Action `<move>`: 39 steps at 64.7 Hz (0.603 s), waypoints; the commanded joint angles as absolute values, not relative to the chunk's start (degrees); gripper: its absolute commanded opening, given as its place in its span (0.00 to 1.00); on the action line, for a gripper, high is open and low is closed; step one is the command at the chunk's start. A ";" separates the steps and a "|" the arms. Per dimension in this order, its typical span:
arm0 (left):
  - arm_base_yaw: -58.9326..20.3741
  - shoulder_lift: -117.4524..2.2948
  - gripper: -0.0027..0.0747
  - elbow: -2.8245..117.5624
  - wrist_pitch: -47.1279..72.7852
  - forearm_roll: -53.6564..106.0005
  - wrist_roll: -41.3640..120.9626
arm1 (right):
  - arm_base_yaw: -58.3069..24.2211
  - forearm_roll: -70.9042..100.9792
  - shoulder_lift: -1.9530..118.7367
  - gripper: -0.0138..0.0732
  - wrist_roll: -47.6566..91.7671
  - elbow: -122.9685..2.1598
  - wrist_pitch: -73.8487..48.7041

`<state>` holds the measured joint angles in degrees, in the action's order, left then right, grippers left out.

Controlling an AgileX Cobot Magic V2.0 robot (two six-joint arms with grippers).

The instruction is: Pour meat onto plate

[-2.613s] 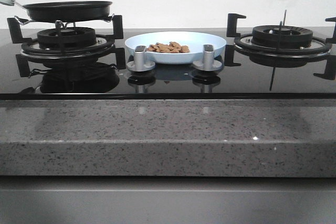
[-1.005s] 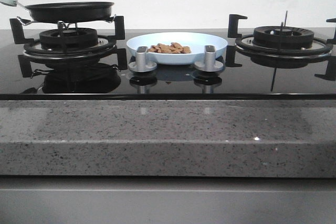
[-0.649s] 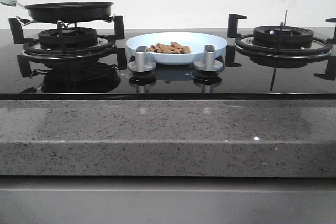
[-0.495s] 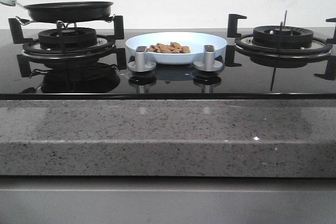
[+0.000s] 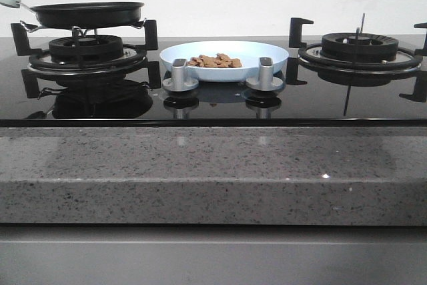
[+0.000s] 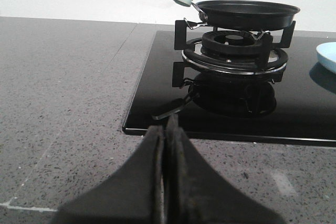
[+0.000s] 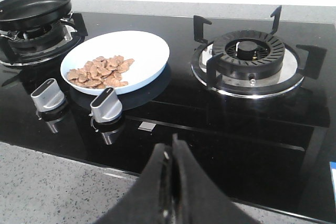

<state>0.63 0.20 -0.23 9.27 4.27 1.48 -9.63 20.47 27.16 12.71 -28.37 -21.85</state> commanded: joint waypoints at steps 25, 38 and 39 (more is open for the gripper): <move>0.58 1.10 0.01 -0.43 4.15 4.85 1.10 | -8.34 7.17 19.75 0.09 4.30 -20.38 -7.93; 0.58 1.10 0.01 -0.43 4.15 4.85 1.10 | -3.12 7.46 8.79 0.09 3.38 -6.72 -3.90; 0.58 1.10 0.01 -0.43 4.15 4.85 1.10 | -2.84 7.46 8.04 0.09 3.38 -5.90 -3.90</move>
<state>0.63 0.20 -0.23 8.88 4.27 1.48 -4.66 8.23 10.87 3.95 -8.51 -9.71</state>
